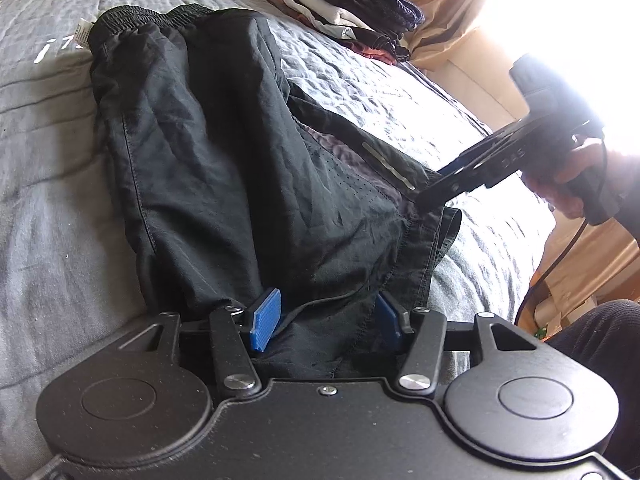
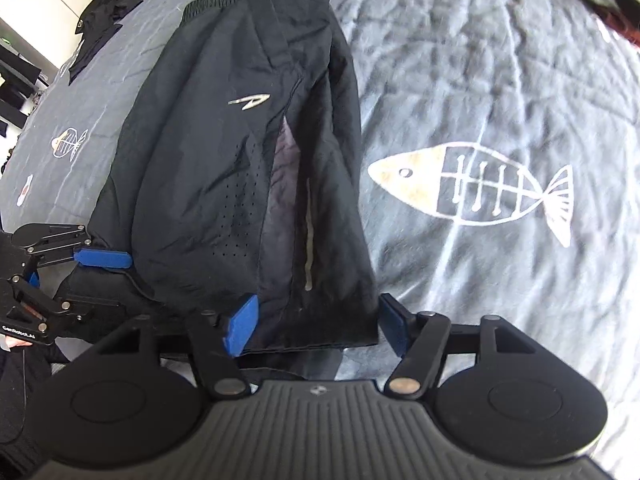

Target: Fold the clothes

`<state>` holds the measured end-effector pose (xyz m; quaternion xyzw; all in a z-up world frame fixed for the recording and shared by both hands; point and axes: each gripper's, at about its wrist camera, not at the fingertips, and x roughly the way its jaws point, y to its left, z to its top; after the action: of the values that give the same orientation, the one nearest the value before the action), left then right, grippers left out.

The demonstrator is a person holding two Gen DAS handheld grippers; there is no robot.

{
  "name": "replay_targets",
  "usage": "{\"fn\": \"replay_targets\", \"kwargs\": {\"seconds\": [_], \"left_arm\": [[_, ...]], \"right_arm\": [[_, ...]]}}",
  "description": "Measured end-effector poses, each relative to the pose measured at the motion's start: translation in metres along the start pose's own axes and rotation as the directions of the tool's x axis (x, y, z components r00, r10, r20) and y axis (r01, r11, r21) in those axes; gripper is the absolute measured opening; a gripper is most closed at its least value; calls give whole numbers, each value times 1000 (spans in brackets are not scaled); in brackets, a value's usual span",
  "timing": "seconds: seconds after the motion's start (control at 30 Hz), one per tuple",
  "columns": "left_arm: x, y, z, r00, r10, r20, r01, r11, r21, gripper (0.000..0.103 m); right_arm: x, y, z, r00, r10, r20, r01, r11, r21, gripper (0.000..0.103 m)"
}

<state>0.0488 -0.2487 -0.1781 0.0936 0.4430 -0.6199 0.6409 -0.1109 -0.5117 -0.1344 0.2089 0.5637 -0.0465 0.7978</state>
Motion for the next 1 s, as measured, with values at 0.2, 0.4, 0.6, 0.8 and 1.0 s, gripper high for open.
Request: {"fn": "replay_targets", "kwargs": {"seconds": [0.2,0.4,0.6,0.8,1.0], "left_arm": [[0,-1,1,1000,-2,-1,2,1000,1,52],[-1,0,1,1000,-5,-1,5,1000,0,52],[-1,-2,1,1000,-12,-11,12,1000,12,52],[-1,-6,0,999,-15,-28,16,999,40,53],[-17,-4,2,999,-43,-12,43,998,37,57]], "right_arm": [[-4,-7,-6,997,35,72,-41,995,89,13],[-34,2,-17,986,44,162,-62,992,111,8],[-58,15,-37,986,44,159,-60,993,101,8],[-38,2,-56,997,4,80,-17,987,161,12],[-67,-7,-51,983,-71,170,38,980,193,27]]}}
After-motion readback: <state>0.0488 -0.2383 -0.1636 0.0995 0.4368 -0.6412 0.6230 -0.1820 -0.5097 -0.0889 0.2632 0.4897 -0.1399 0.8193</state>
